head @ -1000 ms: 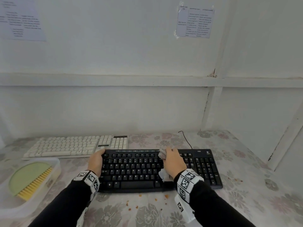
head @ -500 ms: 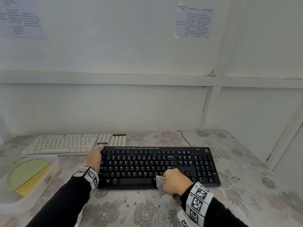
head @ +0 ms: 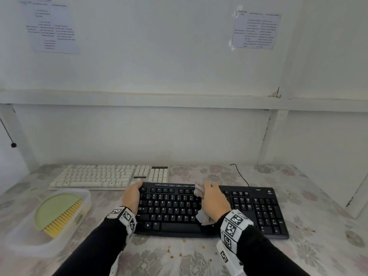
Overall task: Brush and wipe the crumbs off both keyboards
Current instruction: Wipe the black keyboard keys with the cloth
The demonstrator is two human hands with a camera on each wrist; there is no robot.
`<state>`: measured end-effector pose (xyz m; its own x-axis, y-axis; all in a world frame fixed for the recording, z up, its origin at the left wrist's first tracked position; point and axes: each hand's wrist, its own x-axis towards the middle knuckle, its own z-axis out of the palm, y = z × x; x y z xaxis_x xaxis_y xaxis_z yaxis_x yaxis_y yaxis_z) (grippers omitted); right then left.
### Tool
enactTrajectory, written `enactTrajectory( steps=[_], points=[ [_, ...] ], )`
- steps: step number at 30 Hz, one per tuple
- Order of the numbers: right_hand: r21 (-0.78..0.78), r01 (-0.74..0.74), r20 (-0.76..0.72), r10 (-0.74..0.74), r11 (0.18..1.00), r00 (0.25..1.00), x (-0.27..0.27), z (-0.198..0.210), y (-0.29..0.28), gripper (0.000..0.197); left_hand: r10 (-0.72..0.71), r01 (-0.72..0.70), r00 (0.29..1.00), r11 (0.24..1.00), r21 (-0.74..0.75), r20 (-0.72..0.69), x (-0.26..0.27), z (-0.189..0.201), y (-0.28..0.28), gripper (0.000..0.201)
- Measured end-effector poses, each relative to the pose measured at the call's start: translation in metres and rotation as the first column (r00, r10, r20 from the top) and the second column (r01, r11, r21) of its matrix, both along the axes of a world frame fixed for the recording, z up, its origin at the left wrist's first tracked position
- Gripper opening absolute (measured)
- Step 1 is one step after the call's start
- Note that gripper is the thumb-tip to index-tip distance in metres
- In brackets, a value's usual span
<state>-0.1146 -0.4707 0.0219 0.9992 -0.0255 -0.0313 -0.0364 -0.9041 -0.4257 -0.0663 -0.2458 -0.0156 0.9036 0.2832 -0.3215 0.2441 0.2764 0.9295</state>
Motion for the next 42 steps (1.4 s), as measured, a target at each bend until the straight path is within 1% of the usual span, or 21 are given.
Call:
enactTrajectory(
  steps=[3, 6, 9, 10, 14, 15, 17, 20, 21, 23, 24, 27, 28, 31, 33, 34, 36, 38, 39, 40, 42],
  points=[
    [-0.031, -0.028, -0.066, 0.025, 0.999, 0.997, -0.01, -0.003, 0.003, 0.028, -0.018, 0.018, 1.0, 1.0, -0.013, -0.004, -0.001, 0.001, 0.001, 0.03],
    [-0.061, -0.071, -0.12, 0.063, 0.996, 0.991, -0.024, -0.007, 0.004, 0.007, -0.016, 0.016, 1.0, 1.0, -0.017, -0.012, -0.003, 0.004, 0.001, 0.028],
    [-0.077, -0.092, -0.185, 0.076, 0.993, 0.98, -0.036, -0.012, 0.005, 0.031, -0.019, 0.019, 1.0, 1.0, -0.022, -0.014, -0.003, 0.005, 0.001, 0.029],
    [-0.075, -0.093, -0.196, 0.077, 0.993, 0.978, -0.039, -0.012, 0.006, 0.034, -0.018, 0.018, 1.0, 1.0, -0.023, -0.016, -0.004, 0.005, 0.002, 0.028],
    [-0.111, -0.141, -0.293, 0.103, 0.984, 0.951, -0.043, -0.003, 0.008, 0.018, -0.003, 0.002, 1.0, 0.999, -0.033, -0.019, -0.004, 0.005, 0.003, 0.028],
    [-0.109, -0.147, -0.314, 0.106, 0.983, 0.944, -0.041, 0.001, 0.008, 0.019, -0.007, 0.006, 1.0, 1.0, -0.031, -0.017, -0.004, 0.005, 0.003, 0.028],
    [-0.062, -0.112, -0.272, 0.091, 0.992, 0.958, -0.034, 0.01, 0.006, 0.021, -0.021, 0.02, 1.0, 0.999, -0.03, -0.01, -0.006, 0.006, 0.002, 0.029],
    [0.055, -0.004, -0.14, 0.012, 0.998, 0.99, -0.019, 0.021, -0.004, 0.011, -0.023, 0.023, 1.0, 0.999, -0.03, -0.001, -0.007, 0.007, 0.001, 0.029],
    [0.066, 0.014, -0.102, -0.007, 0.998, 0.995, -0.014, 0.023, -0.007, 0.012, -0.023, 0.023, 1.0, 0.999, -0.03, 0.004, -0.007, 0.007, 0.002, 0.029],
    [0.046, 0.027, -0.047, -0.025, 0.999, 0.999, -0.008, 0.021, -0.013, 0.028, -0.019, 0.02, 1.0, 0.999, -0.034, 0.007, -0.007, 0.007, 0.003, 0.029],
    [0.027, 0.019, -0.029, -0.018, 0.999, 0.999, -0.007, 0.02, -0.014, 0.032, -0.019, 0.019, 1.0, 0.999, -0.035, 0.007, -0.007, 0.008, 0.003, 0.029],
    [-0.095, -0.068, -0.024, 0.066, 0.993, 0.998, -0.009, 0.015, -0.013, 0.018, -0.023, 0.023, 1.0, 0.999, -0.024, 0.007, -0.007, 0.007, 0.004, 0.029],
    [-0.128, -0.109, -0.033, 0.105, 0.986, 0.994, -0.012, 0.012, -0.013, 0.018, -0.025, 0.025, 1.0, 0.999, -0.021, 0.01, -0.006, 0.006, 0.004, 0.029],
    [-0.17, -0.215, -0.155, 0.189, 0.962, 0.97, -0.028, 0.008, -0.012, 0.02, -0.032, 0.032, 0.999, 0.999, -0.014, 0.014, -0.005, 0.005, 0.004, 0.03],
    [-0.234, -0.269, -0.295, 0.196, 0.934, 0.935, -0.036, 0.011, -0.012, 0.025, -0.032, 0.032, 0.999, 0.999, -0.002, 0.019, -0.005, 0.004, 0.005, 0.031],
    [-0.232, -0.267, -0.329, 0.183, 0.935, 0.926, -0.037, 0.014, -0.013, 0.026, -0.035, 0.035, 0.999, 0.999, 0.005, 0.023, -0.005, 0.004, 0.005, 0.03],
    [-0.167, -0.185, -0.264, 0.137, 0.968, 0.955, -0.032, 0.021, -0.017, 0.026, -0.044, 0.044, 0.999, 0.999, 0.009, 0.031, -0.005, 0.005, 0.005, 0.03],
    [-0.06, -0.068, -0.082, 0.063, 0.996, 0.995, -0.021, 0.024, -0.02, 0.022, -0.045, 0.045, 0.998, 0.999, 0.007, 0.035, -0.004, 0.004, 0.005, 0.03],
    [-0.031, -0.042, 0.004, 0.042, 0.999, 0.999, -0.015, 0.024, -0.021, 0.021, -0.041, 0.041, 0.998, 0.999, 0.007, 0.042, -0.005, 0.004, 0.005, 0.03],
    [-0.032, -0.043, 0.048, 0.045, 0.999, 0.998, -0.011, 0.024, -0.022, 0.02, -0.04, 0.039, 0.998, 0.999, 0.009, 0.045, -0.004, 0.004, 0.005, 0.03],
    [-0.058, -0.118, 0.026, 0.12, 0.991, 0.992, -0.009, 0.018, -0.021, 0.024, -0.041, 0.04, 0.998, 0.999, 0.009, 0.048, -0.004, 0.002, 0.005, 0.03]
  ],
)
